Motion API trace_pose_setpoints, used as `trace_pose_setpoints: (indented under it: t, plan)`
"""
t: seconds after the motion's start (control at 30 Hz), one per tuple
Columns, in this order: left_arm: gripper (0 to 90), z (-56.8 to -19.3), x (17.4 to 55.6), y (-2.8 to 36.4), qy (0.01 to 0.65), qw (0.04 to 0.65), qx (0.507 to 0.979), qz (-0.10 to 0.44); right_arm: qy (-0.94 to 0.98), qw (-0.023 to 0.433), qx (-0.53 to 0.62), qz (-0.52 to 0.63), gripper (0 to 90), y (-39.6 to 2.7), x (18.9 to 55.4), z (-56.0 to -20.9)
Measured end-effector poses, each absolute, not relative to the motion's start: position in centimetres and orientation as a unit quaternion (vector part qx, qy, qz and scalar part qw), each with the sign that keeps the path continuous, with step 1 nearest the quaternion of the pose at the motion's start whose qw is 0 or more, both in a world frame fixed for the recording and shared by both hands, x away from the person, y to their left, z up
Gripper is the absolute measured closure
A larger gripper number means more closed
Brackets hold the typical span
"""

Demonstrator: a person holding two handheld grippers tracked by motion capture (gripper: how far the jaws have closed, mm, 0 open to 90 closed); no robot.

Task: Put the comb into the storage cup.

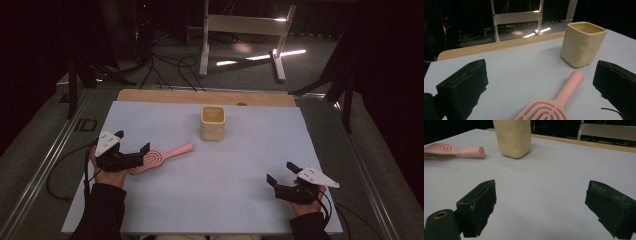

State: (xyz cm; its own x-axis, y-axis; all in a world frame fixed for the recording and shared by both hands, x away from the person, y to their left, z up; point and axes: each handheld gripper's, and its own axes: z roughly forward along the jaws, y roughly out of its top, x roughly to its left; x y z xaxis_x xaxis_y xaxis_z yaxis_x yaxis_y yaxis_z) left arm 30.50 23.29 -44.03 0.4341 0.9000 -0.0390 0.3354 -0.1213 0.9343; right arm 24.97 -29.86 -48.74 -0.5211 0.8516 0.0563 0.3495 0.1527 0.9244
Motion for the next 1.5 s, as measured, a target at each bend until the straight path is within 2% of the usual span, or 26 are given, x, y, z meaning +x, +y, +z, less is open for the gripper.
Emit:
trace_pose_setpoints:
  t: [0.47, 1.33, 1.5]
  plan:
    - [0.4, -43.8, 32.5, 21.6, 0.445, 0.482, 0.699, 0.285, 0.715, 0.252, 0.421, 0.499, 9.7, -30.0, 25.0, -48.7]
    - [1.8, -45.1, 36.2, 19.5, 0.47, 0.48, 0.703, 0.233, 0.716, 0.247, 0.422, 0.497, 9.7, -30.0, 25.1, -48.9]
    - [6.5, -45.6, 36.8, 19.1, 0.48, 0.476, 0.706, 0.211, 0.716, 0.246, 0.422, 0.499, 9.7, -30.1, 25.1, -48.9]
